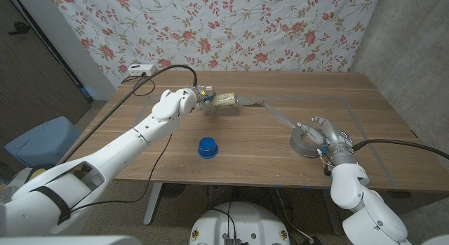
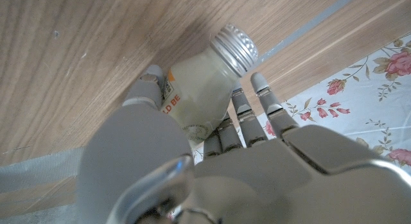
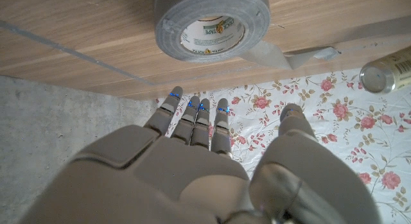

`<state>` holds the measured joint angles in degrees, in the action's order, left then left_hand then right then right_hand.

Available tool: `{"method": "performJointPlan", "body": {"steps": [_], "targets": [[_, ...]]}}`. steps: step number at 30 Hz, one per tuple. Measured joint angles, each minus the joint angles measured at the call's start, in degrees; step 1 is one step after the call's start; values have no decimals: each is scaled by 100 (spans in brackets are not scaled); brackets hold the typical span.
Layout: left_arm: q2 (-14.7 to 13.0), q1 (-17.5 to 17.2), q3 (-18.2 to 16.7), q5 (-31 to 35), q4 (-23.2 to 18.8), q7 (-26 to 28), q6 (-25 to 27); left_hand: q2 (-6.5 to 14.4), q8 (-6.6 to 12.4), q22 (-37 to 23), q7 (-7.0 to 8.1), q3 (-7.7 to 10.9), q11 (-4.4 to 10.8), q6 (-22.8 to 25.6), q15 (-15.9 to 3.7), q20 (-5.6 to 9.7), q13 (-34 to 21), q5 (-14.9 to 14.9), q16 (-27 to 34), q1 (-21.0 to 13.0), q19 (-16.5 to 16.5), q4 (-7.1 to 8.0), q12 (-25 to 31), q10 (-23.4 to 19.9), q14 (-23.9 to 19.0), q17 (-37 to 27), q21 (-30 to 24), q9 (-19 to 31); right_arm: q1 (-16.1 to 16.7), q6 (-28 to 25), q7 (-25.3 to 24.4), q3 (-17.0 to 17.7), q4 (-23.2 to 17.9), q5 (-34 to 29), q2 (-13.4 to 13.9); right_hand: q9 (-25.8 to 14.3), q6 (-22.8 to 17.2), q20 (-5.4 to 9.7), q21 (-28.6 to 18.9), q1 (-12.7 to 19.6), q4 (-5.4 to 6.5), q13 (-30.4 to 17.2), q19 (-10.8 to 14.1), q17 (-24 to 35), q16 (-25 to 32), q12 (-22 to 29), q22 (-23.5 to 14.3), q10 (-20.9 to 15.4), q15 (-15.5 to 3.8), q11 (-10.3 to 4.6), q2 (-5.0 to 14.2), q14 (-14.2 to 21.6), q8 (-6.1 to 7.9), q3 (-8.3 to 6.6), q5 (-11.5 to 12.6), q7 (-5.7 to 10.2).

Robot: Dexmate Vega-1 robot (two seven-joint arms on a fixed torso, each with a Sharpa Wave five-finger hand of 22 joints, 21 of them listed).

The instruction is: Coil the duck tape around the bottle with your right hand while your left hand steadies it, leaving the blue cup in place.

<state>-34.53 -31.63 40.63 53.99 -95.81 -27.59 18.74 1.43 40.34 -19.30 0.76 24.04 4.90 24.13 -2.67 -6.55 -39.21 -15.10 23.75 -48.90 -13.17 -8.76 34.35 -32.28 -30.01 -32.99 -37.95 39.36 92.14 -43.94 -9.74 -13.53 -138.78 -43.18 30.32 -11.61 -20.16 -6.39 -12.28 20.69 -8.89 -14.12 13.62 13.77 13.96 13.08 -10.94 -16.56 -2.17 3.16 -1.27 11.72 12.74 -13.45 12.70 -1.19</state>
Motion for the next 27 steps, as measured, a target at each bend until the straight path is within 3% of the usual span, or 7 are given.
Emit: {"method": "performJointPlan", "body": {"steps": [4,9,23,27], "targets": [[-11,33,0,-66,-30,26,2,0,61,-27,-30,0,-2,-30,-22,0,-74,0,21,0,0,0,14,2,-22,-48,-49,0,-121,-452,230,-276,-49,-334,125,0,96,-28,43,-22,68,-41,-142,49,-66,-45,-18,218,83,-30,-77,-270,-46,115,53,5],[-33,75,7,-122,-70,51,19,0,66,-53,-39,0,-11,-39,-21,-21,-157,1,21,0,21,0,20,11,-22,-113,-106,0,-291,-971,659,-528,-118,-619,315,0,165,-50,43,-55,98,-68,-179,76,-111,-72,-17,296,112,-69,-144,-378,-69,145,100,16],[-49,163,36,-227,-95,80,55,0,267,-87,-71,23,-30,-71,-20,-30,-312,10,43,0,30,-23,244,75,-20,-220,-215,1,-773,-1674,1704,-1016,-224,-845,915,-27,217,-16,42,135,30,-108,-205,102,-111,-71,5,335,48,-113,-373,-416,-69,259,238,68],[-47,199,38,-280,-85,80,66,0,269,-107,-71,23,-37,-71,-20,-24,-369,11,43,0,50,-23,246,81,-20,-247,-259,2,-959,-1842,1955,-1258,-232,-970,1142,-27,160,38,34,392,1,-138,-151,103,-60,-28,5,241,-28,-250,-375,-334,-55,253,342,191]]}}
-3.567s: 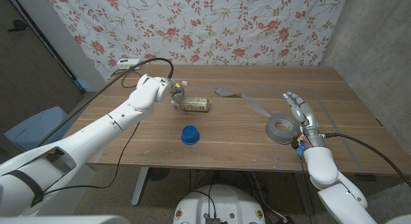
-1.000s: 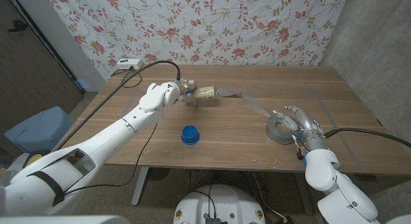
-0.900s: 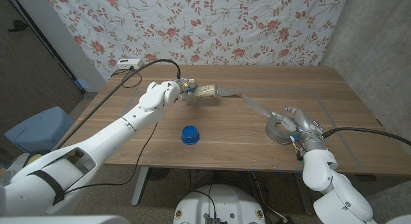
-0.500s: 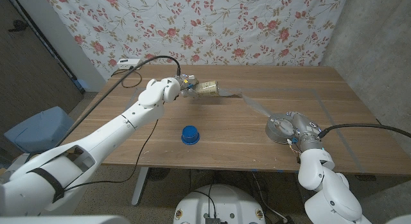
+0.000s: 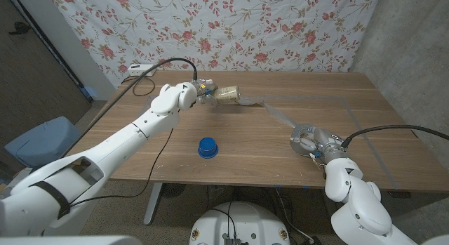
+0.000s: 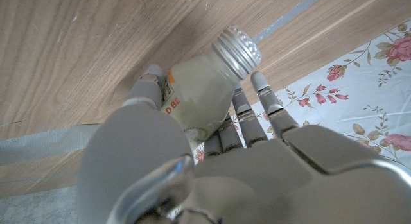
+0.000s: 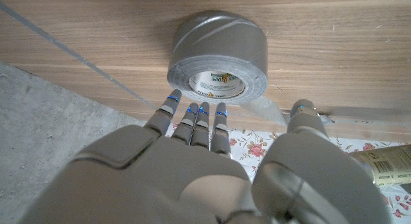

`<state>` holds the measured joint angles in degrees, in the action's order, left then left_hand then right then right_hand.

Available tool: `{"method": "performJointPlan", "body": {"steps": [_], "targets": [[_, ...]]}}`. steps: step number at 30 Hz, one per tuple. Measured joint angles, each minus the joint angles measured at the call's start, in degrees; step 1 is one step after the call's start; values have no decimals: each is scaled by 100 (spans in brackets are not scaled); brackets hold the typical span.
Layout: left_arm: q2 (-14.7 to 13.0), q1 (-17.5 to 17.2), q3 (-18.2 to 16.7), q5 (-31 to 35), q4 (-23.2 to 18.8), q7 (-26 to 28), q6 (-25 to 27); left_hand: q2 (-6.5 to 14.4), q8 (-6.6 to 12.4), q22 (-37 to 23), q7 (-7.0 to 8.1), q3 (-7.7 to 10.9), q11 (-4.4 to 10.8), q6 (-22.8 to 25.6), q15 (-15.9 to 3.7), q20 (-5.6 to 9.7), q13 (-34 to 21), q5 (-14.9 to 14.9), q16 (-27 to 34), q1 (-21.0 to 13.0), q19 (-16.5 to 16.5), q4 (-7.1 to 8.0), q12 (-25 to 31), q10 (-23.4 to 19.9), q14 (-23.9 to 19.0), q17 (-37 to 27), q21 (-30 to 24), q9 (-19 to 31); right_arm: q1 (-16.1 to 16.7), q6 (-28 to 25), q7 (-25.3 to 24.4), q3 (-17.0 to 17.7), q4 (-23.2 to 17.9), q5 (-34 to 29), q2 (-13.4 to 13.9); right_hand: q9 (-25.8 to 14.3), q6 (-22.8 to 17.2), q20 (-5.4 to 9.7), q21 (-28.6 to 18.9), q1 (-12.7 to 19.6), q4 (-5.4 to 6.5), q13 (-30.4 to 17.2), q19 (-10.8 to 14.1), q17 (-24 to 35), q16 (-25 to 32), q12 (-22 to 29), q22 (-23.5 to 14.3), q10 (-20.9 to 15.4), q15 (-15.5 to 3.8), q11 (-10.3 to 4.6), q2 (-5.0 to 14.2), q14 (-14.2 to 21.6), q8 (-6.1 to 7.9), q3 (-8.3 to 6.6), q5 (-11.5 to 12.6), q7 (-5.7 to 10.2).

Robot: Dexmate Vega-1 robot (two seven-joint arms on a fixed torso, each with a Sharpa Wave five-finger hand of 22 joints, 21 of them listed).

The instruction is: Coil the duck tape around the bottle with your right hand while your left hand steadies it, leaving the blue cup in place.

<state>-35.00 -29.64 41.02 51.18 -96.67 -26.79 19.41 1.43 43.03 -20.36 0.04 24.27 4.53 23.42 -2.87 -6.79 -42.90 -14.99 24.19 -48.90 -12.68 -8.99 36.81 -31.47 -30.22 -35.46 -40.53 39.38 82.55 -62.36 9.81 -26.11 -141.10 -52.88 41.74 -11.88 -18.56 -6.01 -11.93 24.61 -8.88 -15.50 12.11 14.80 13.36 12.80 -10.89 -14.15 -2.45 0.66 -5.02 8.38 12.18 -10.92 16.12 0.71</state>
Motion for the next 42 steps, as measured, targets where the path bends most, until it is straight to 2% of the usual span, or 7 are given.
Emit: {"method": "performJointPlan", "body": {"steps": [7,10,16,21,25,37,42], "targets": [[3,34,0,-88,26,-1,9,0,56,0,-11,23,7,-11,0,-5,-52,0,0,0,22,-23,115,55,0,-53,-45,1,-275,-247,297,-421,36,-321,247,10,-175,79,-19,730,-55,-37,80,53,35,34,0,-114,23,-566,13,-33,78,-55,208,354],[-1,43,0,-129,27,0,1,0,57,-25,-19,23,-3,-19,0,-7,-84,0,0,0,24,-23,124,65,0,-60,-65,3,-408,-336,409,-611,86,-455,328,17,-209,110,-19,895,-75,-59,49,42,-6,56,-1,-185,38,-655,33,-166,79,-76,233,415],[-31,45,0,-213,8,21,-23,0,130,-26,-21,23,-21,-21,0,-26,-123,1,0,0,43,-23,243,86,0,-98,-89,15,-760,-574,790,-1019,245,-757,447,1,-230,60,-19,1153,-77,-62,-2,35,-51,56,16,-236,49,-702,101,-339,79,-78,274,456],[-64,44,-17,-268,-34,37,-50,0,134,-26,-30,23,-4,-30,0,5,-135,1,0,0,74,-23,303,108,0,-115,-122,37,-1039,-745,1148,-1262,393,-933,503,2,-297,55,-17,1205,-6,-62,-28,23,-50,77,41,-366,49,-482,154,-340,78,-54,296,390],[-89,34,-31,-305,-57,53,-58,0,156,-26,-32,23,5,-31,1,0,-163,1,0,0,78,-23,325,116,1,-133,-158,39,-1215,-853,1345,-1411,514,-1026,530,2,-432,45,3,1269,38,-58,-31,9,-10,111,41,-466,24,-499,217,-310,120,-49,296,401],[-124,24,-48,-398,-75,98,-112,0,166,-52,-28,48,4,-28,1,-26,-211,3,0,0,104,-48,331,117,1,-186,-228,122,-1729,-1106,1837,-1787,986,-1112,545,17,-1546,272,-160,2255,-7,8,376,-10,468,342,43,-1616,7,-889,731,699,419,-183,351,693],[-125,36,-49,-419,-51,125,-141,0,166,-52,-29,48,-6,-29,1,5,-211,4,0,0,135,-48,354,128,1,-212,-250,123,-1954,-1187,2075,-1939,1171,-1127,548,40,-1969,275,-156,2575,10,35,372,150,840,612,58,-2492,9,-965,805,1368,665,-132,232,376]]}}
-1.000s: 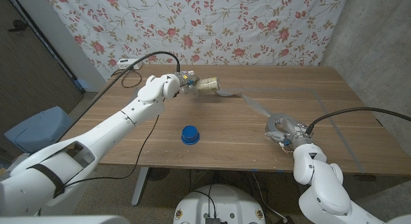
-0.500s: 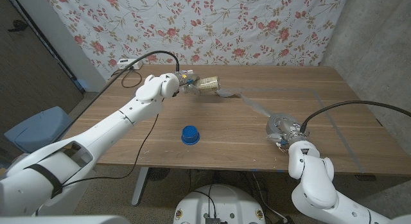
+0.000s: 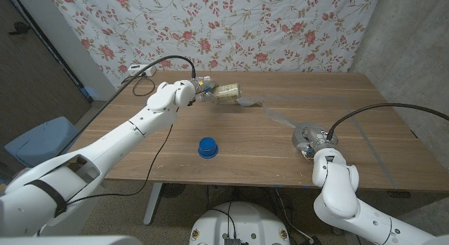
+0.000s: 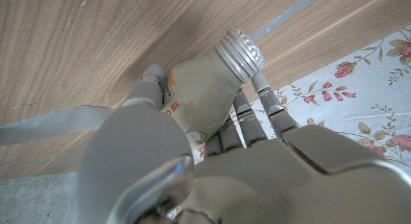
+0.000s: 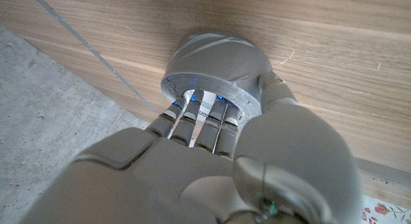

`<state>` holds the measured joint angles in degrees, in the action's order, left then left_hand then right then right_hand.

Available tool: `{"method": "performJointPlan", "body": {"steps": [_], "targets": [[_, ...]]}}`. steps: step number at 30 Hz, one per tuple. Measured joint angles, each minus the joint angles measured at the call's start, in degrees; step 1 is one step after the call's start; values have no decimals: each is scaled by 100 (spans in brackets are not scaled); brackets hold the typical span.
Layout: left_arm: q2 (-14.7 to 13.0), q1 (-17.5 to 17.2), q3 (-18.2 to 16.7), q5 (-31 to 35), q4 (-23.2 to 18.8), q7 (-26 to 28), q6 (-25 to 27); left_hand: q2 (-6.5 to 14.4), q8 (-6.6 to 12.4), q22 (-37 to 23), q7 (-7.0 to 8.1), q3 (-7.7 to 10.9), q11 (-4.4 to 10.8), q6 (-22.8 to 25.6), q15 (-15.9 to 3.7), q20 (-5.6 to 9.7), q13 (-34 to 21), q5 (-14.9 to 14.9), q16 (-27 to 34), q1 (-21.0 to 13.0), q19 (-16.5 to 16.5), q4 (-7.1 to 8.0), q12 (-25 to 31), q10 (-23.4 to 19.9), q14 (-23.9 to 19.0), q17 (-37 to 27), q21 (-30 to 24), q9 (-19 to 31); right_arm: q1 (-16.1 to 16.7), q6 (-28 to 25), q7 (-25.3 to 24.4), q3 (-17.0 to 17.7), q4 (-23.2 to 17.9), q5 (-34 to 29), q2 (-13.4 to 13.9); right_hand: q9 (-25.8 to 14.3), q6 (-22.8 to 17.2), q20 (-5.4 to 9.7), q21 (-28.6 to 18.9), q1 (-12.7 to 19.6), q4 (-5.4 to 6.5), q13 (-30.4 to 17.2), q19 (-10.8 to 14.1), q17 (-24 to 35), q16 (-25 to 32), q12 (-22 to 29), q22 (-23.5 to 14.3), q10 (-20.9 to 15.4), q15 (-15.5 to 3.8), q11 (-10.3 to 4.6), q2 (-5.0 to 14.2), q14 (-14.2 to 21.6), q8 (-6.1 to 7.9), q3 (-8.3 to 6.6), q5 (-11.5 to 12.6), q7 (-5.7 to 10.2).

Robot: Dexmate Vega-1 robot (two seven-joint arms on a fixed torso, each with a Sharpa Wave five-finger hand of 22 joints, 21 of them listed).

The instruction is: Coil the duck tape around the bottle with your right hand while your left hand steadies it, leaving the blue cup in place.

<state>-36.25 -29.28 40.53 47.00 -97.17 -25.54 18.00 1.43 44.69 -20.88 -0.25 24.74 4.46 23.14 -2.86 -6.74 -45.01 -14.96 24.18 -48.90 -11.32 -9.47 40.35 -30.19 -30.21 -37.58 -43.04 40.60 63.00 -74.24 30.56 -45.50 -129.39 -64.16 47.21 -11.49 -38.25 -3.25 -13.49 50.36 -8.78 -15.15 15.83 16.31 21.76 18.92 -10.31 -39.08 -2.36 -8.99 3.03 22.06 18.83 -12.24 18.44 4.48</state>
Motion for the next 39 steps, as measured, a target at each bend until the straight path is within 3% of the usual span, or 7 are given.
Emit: {"method": "performJointPlan", "body": {"steps": [6,9,13,16,29,35,39], "targets": [[4,32,0,-28,53,38,-37,0,0,0,-1,0,-5,-1,0,-31,0,0,0,0,30,0,6,5,0,-27,-23,6,-224,-71,198,-138,240,-4,-3,-46,-244,317,0,496,-60,-123,-317,861,953,394,10,-829,-110,135,-270,1067,299,18,-184,-60],[7,44,0,-39,79,43,-41,0,0,0,-1,0,-5,-1,0,-31,0,0,0,0,30,0,31,5,0,-49,-63,50,-252,-72,197,-151,325,-6,-20,-154,-513,326,0,785,-74,-336,-326,995,1268,719,9,-970,-125,213,-512,1083,457,10,-365,-115],[16,65,0,-59,122,59,-54,0,0,1,-2,0,-5,-2,0,-31,1,0,0,0,30,1,35,5,0,-53,-84,52,-113,66,9,-29,455,-7,-130,-308,-601,421,0,977,24,-648,-421,1560,1289,841,-1,-970,-134,213,-526,1091,515,150,-470,-90],[22,79,2,-72,148,71,-75,0,0,1,-3,-1,-5,-3,0,-31,1,0,0,0,30,1,36,5,0,-53,-84,75,157,273,-337,191,519,-6,-264,-380,-691,436,-1,985,48,-718,-406,1677,1350,1020,-391,-970,-197,213,-534,1154,534,174,-475,-120],[39,113,24,-128,233,121,-106,0,0,1,-9,23,-6,-9,0,-22,5,1,0,0,38,-23,37,6,0,-107,-172,78,1198,1541,-2606,1311,994,433,-1098,-661,-690,480,-1062,1058,113,-740,-351,1693,1827,1436,-446,-1113,-316,355,-608,1461,625,284,-377,-122],[40,115,26,-149,245,130,-106,0,0,2,-9,23,-6,-9,0,-22,6,1,0,0,83,-23,37,6,0,-133,-216,79,1413,2088,-3730,1642,1236,1073,-1432,-735,-692,485,-1069,1058,143,-742,-344,2592,1719,1573,-417,-1113,-296,354,-608,1544,634,316,-330,-124],[40,114,28,-163,246,128,-97,0,14,2,-10,23,-6,-10,8,-42,4,1,0,0,103,-23,68,6,-51,-155,-218,79,1528,2424,-4605,1820,1419,1210,-1635,-781,-979,474,-1115,1103,126,-742,203,2607,1653,1705,-409,-1309,-189,509,-653,1921,770,365,-290,-409]]}}
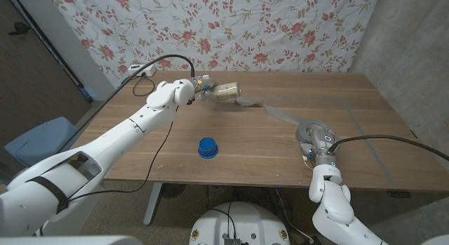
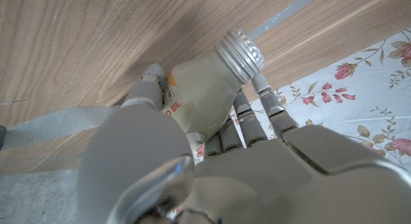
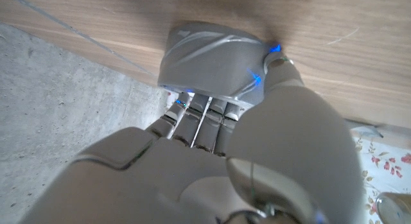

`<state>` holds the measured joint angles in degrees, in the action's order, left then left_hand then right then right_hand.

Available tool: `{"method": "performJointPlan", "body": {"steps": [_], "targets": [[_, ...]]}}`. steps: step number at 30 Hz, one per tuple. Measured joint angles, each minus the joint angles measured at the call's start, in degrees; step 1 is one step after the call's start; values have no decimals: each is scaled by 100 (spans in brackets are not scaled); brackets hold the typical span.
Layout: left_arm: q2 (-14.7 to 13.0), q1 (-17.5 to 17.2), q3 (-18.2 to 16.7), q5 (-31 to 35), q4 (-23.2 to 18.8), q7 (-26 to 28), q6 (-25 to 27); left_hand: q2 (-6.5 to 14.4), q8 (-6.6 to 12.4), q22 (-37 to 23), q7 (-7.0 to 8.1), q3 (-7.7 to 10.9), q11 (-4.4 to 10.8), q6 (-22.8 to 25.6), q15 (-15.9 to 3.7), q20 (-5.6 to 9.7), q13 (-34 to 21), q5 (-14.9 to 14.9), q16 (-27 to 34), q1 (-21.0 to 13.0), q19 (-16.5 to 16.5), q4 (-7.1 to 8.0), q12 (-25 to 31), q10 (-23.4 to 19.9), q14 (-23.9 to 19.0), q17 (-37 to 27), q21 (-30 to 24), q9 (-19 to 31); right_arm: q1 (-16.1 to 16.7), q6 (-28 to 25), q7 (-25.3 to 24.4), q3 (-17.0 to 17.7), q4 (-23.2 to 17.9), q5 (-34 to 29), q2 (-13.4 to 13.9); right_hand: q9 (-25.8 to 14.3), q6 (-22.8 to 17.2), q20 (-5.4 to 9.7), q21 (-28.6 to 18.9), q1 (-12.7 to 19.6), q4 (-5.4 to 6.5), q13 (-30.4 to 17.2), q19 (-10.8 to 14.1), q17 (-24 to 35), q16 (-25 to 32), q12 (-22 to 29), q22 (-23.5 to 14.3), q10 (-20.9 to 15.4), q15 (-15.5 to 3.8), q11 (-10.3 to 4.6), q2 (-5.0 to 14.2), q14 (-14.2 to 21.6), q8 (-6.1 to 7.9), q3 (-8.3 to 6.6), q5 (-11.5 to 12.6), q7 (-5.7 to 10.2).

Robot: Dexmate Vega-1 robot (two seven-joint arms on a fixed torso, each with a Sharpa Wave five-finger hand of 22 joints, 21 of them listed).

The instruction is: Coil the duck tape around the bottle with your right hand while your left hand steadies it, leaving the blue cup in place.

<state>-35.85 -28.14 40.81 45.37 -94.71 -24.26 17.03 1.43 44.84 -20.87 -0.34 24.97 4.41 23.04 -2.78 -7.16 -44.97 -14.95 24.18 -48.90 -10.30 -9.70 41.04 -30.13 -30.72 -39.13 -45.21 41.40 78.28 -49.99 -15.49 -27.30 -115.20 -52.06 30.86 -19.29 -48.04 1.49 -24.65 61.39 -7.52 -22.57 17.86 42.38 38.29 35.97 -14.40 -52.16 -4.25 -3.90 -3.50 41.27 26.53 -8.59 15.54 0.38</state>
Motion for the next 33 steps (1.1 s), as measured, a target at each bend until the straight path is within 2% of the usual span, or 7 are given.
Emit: {"method": "performJointPlan", "body": {"steps": [1,2,3,5,16,25,33], "targets": [[0,0,0,-1,0,-3,4,0,18,0,-3,1,0,-3,1,0,-3,0,0,0,0,0,22,0,-1,-4,-32,0,13,88,-260,61,24,5,-47,-15,-8,24,-75,9,8,0,480,15,0,75,-38,-10,24,10,-9,62,0,8,16,-8],[-1,0,2,-1,0,-5,5,0,19,0,-15,12,-1,-15,-11,0,-21,0,0,0,0,-12,23,2,-13,-5,-42,0,16,97,-296,81,30,6,-63,-16,-9,80,-108,9,8,-17,768,133,4,117,-49,-11,22,11,-9,107,16,8,38,-9],[-2,0,3,-2,0,-9,8,0,94,0,-35,23,-2,-35,-20,-21,-51,0,0,0,21,-23,31,3,-24,-15,-43,1,26,176,-573,128,51,10,-105,-20,-19,103,-97,9,8,-213,812,133,-2,133,-39,-28,13,28,-9,113,16,8,38,-19],[-4,0,3,-3,-1,-12,18,0,107,0,-41,24,-4,-41,-18,-31,-86,0,20,0,31,-24,57,3,-108,-43,-76,1,32,250,-796,164,79,20,-143,-20,-59,116,-77,10,23,-213,825,97,-59,132,-23,-3,11,4,-10,111,16,25,42,-1],[-41,-35,3,-7,-112,-33,56,0,173,-29,-65,24,-24,-65,-60,-52,-383,0,295,0,8,-24,60,0,-411,-386,-354,48,-56,740,-3181,551,221,-125,-329,-151,-83,116,-124,17,51,-216,825,182,-147,224,5,14,-28,-13,-17,151,12,112,144,6],[-49,-61,-9,-35,-158,-33,51,0,197,-55,-74,24,-24,-74,-60,-52,-510,0,339,0,8,-24,64,1,-410,-543,-464,51,-164,930,-3900,679,253,-309,-235,-186,-89,116,-169,17,79,-332,825,262,-236,263,5,55,-36,-54,-17,204,6,158,201,18],[-34,-81,-10,-67,-182,-23,9,0,206,-81,-75,23,-35,-75,-58,-83,-513,0,399,0,40,-23,65,12,-409,-647,-553,54,-249,951,-4064,740,230,-538,-73,-231,-69,116,-244,17,112,-466,825,342,-326,281,5,64,-36,-63,-17,204,-4,220,266,37]]}}
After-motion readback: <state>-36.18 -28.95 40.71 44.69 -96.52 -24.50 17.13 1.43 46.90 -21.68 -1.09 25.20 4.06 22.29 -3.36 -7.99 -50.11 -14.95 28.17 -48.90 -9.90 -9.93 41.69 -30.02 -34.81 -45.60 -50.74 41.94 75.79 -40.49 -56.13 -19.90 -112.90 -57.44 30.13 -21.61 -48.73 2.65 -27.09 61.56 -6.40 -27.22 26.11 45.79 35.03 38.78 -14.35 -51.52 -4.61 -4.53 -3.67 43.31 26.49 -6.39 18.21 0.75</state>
